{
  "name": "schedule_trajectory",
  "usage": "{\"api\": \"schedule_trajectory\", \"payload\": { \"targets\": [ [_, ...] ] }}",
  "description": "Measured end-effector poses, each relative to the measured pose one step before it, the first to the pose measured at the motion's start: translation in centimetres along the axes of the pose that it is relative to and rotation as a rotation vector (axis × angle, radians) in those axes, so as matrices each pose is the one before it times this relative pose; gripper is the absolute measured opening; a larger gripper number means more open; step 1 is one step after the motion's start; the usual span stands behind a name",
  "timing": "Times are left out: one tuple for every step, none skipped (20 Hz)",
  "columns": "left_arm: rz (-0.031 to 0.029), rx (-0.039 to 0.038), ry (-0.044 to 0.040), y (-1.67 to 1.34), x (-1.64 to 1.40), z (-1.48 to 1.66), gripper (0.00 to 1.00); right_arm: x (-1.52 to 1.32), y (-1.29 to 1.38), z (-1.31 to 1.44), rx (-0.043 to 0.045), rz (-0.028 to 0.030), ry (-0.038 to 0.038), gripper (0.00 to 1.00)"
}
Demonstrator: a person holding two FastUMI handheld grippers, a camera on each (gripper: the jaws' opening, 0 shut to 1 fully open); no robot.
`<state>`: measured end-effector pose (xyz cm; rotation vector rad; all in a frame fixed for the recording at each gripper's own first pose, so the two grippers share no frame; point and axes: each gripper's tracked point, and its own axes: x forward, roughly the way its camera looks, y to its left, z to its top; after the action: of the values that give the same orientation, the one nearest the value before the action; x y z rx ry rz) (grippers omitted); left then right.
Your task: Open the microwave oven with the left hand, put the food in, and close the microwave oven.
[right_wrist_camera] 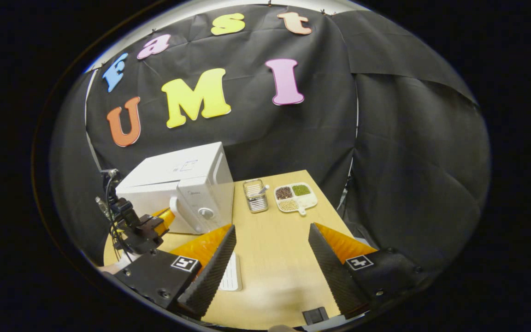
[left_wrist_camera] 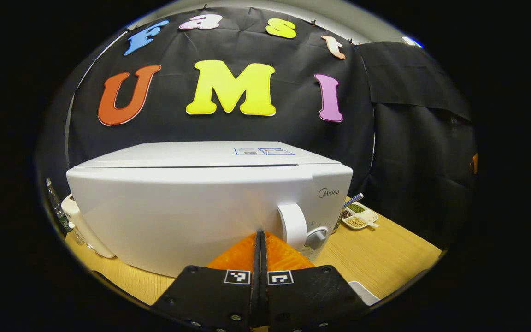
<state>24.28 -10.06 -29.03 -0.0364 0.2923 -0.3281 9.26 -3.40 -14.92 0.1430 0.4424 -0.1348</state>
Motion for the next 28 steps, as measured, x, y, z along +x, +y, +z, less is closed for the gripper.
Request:
{"api": "schedule_trajectory", "payload": {
  "targets": [
    [0.00092, 0.00372, 0.00197, 0.026, 0.007, 0.007, 0.00, 0.151, 0.108, -0.020, -0.00281, 0.00303, 0.00269, 0.92],
    [-0.00002, -0.00040, -0.00052, 0.004, -0.002, -0.030, 0.00, 0.024, -0.057, 0.047, -0.00105, -0.00058, 0.00221, 0.92],
    [0.00143, -0.00013, -0.00195, 0.021, 0.082, 0.031, 0.00, -0.118, 0.183, 0.221, 0.00248, 0.00362, -0.00094, 0.92],
    [0.00352, 0.00447, -0.00775, 0.020, 0.153, 0.102, 0.00, -0.075, 0.002, 0.064, 0.00312, 0.00183, -0.00291, 0.92],
    [0.00590, 0.01601, 0.00111, 0.042, 0.699, 0.203, 0.00, 0.008, 0.098, -0.029, 0.00068, 0.00423, -0.00186, 1.00],
    [0.01304, 0.00484, 0.02806, 0.030, -0.042, -0.399, 0.00, 0.009, 0.034, -0.152, -0.00248, 0.00048, 0.00286, 0.92],
    [0.00305, 0.00567, -0.01146, 0.122, -0.331, 0.047, 0.00, 0.017, 0.078, -0.045, -0.00340, 0.00192, 0.00100, 0.92],
    [-0.00345, -0.00685, 0.01001, -0.135, 0.155, -0.229, 0.00, -0.081, -0.012, -0.054, -0.00055, -0.00053, 0.00111, 0.92],
    [0.00688, -0.01225, 0.01186, 0.068, -0.017, -0.243, 0.00, -0.088, 0.019, -0.003, 0.00173, 0.00113, 0.00005, 0.92],
    [-0.00062, -0.01040, 0.00107, -0.144, -0.184, -0.142, 0.00, -0.143, 0.007, -0.029, 0.00086, -0.00075, 0.00165, 0.92],
    [0.00820, -0.00300, -0.00187, -0.004, -0.387, 0.136, 0.00, -0.270, -0.039, -0.080, 0.00034, -0.00198, -0.00273, 0.92],
    [0.01780, 0.00729, -0.00543, 0.217, -0.619, 0.215, 0.00, -0.240, -0.080, 0.013, 0.00019, -0.00207, -0.00323, 1.00],
    [0.01321, 0.00633, 0.00594, 0.256, -0.423, -0.182, 0.00, -0.376, -0.136, -0.076, -0.00106, 0.00029, -0.00573, 1.00],
    [0.00516, 0.00107, 0.00270, 0.102, -0.565, -0.174, 0.00, -0.251, -0.009, -0.016, -0.00204, -0.00143, -0.00282, 0.92],
    [-0.01125, -0.00604, 0.00670, -0.032, -0.328, -0.052, 0.00, -0.126, -0.030, 0.053, -0.00124, -0.00024, -0.00404, 0.92],
    [0.01172, 0.00279, 0.00470, 0.295, -0.385, -0.457, 0.31, -0.178, -0.010, 0.091, 0.00353, -0.00186, -0.00891, 0.92],
    [0.00492, 0.00838, -0.00574, 0.282, -0.776, 0.089, 0.63, -0.120, 0.089, 0.134, 0.00736, 0.00209, -0.00713, 0.92],
    [0.02140, 0.01265, 0.00120, 0.597, -0.760, -0.079, 0.94, -0.188, 0.224, -0.158, 0.00052, 0.00415, 0.00446, 1.00],
    [0.00783, -0.00020, 0.00452, 0.607, -0.476, -0.066, 0.94, -0.159, 0.156, -0.220, -0.00036, 0.00341, -0.00048, 1.00],
    [0.00723, -0.00910, 0.00183, 0.402, -0.542, 0.123, 0.82, -0.254, 0.205, 0.030, -0.00229, 0.00439, -0.00192, 0.92],
    [0.00874, -0.00928, -0.00189, 0.315, -0.817, 0.259, 0.94, -0.316, 0.322, -0.076, -0.00487, 0.00519, -0.00137, 0.92],
    [0.00856, -0.00602, -0.01011, 0.371, -1.055, 0.643, 0.94, -0.308, 0.379, 0.083, -0.00577, 0.00630, -0.00682, 0.92],
    [0.00740, -0.00245, -0.01170, 0.142, -1.135, 0.581, 0.94, -0.391, 0.371, 0.073, -0.00630, 0.00616, -0.00830, 0.92],
    [0.00453, -0.00351, -0.01393, 0.256, -1.287, 0.832, 0.93, -0.257, 0.435, 0.136, -0.00901, 0.00462, -0.01367, 1.00],
    [0.00027, -0.00652, -0.01274, 0.108, -1.451, 0.812, 0.94, -0.384, 0.266, 0.151, -0.01048, -0.00073, -0.01351, 1.00],
    [0.00126, -0.00710, -0.01658, 0.286, -1.668, 1.032, 0.93, -0.288, 0.413, 0.166, -0.01117, 0.00659, -0.01349, 1.00],
    [0.00244, -0.00426, -0.01173, 0.202, -1.568, 1.009, 0.93, -0.356, 0.564, 0.138, -0.01104, 0.00484, -0.01441, 1.00],
    [0.00005, -0.00211, -0.01524, 0.307, -1.587, 1.097, 0.93, -0.355, 0.452, 0.293, -0.00988, 0.00530, -0.01870, 1.00]
  ]
}}
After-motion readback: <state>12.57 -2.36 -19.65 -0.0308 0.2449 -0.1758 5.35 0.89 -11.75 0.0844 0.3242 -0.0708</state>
